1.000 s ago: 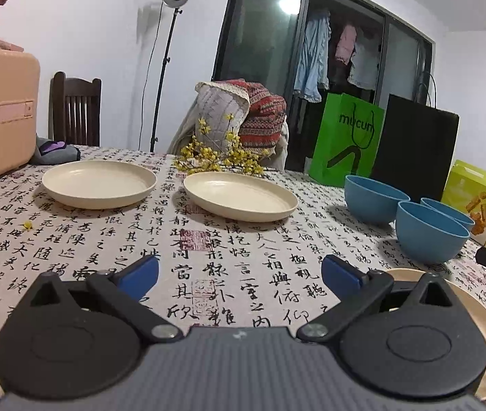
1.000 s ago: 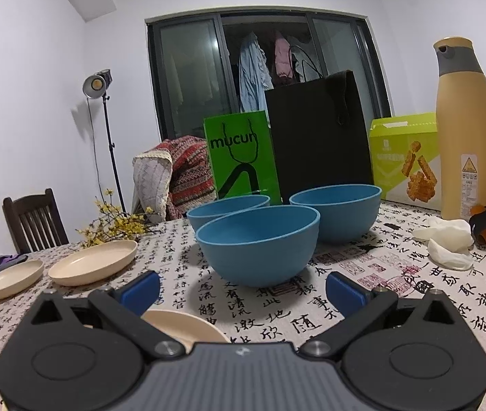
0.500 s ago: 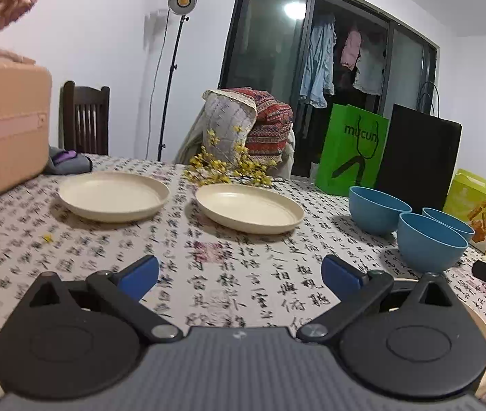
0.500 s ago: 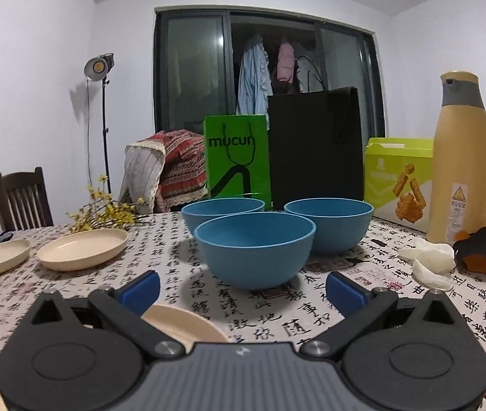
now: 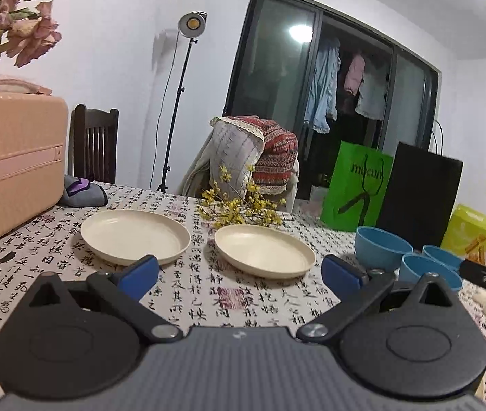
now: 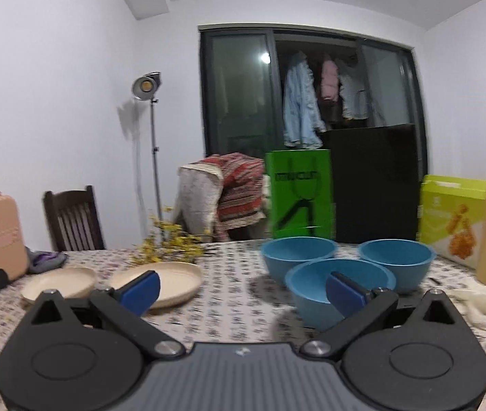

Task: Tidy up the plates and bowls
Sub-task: 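Move both grippers back toward the remaining cream plates by the suitcase, then lower both open grippers onto the rim of a cream plate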

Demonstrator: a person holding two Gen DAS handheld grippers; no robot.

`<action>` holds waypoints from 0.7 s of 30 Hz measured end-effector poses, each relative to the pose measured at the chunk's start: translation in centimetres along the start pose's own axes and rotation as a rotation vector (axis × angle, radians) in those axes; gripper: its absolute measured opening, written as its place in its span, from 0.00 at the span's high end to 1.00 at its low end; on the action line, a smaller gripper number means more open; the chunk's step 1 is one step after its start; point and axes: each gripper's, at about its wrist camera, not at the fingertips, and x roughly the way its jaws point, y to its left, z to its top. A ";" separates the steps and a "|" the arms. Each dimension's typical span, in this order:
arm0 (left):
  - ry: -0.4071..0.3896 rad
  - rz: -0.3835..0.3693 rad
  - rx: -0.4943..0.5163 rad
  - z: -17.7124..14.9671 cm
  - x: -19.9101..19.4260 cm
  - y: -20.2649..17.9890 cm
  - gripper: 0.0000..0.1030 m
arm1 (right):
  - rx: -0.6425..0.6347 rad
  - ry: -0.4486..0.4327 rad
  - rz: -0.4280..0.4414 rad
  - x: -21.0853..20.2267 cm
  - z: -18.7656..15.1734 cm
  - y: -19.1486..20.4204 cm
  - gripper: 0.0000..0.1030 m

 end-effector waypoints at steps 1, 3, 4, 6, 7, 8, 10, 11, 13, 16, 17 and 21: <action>-0.002 -0.001 -0.007 0.3 0.0 0.4 0.00 | 0.000 -0.002 0.017 0.2 0.4 0.7 0.00; 0.004 -0.010 -0.032 0.8 0.0 1.3 0.00 | -0.006 -0.008 0.038 0.6 1.0 2.0 0.00; 0.008 -0.011 -0.047 1.2 0.1 1.8 0.00 | -0.009 -0.011 0.050 0.8 1.3 2.7 0.00; 0.009 -0.006 -0.064 1.7 0.1 2.6 0.00 | -0.013 -0.012 0.079 1.3 1.9 3.9 0.00; 0.007 0.002 -0.066 2.1 0.1 3.1 0.00 | -0.015 -0.012 0.089 1.4 2.1 4.3 0.00; 0.004 0.009 -0.067 2.4 0.2 3.3 0.00 | -0.016 -0.013 0.099 1.7 2.3 4.9 0.00; -0.001 0.021 -0.068 3.0 0.2 3.9 0.00 | -0.017 -0.014 0.116 2.2 2.8 5.8 0.00; 0.000 0.026 -0.071 3.3 0.3 4.2 0.00 | -0.018 -0.017 0.120 2.4 3.0 6.3 0.00; 0.001 0.030 -0.079 3.8 0.5 4.7 0.00 | -0.018 -0.028 0.121 2.9 3.3 7.0 0.00; 0.009 0.029 -0.092 4.7 0.9 5.2 0.00 | 0.003 -0.020 0.127 3.8 3.9 7.6 0.00; 0.009 0.030 -0.089 5.0 1.1 5.3 0.00 | 0.014 -0.009 0.131 4.2 4.2 7.6 0.00; -0.009 0.036 -0.075 6.0 1.4 5.3 0.00 | 0.049 0.027 0.142 5.8 5.0 7.4 0.00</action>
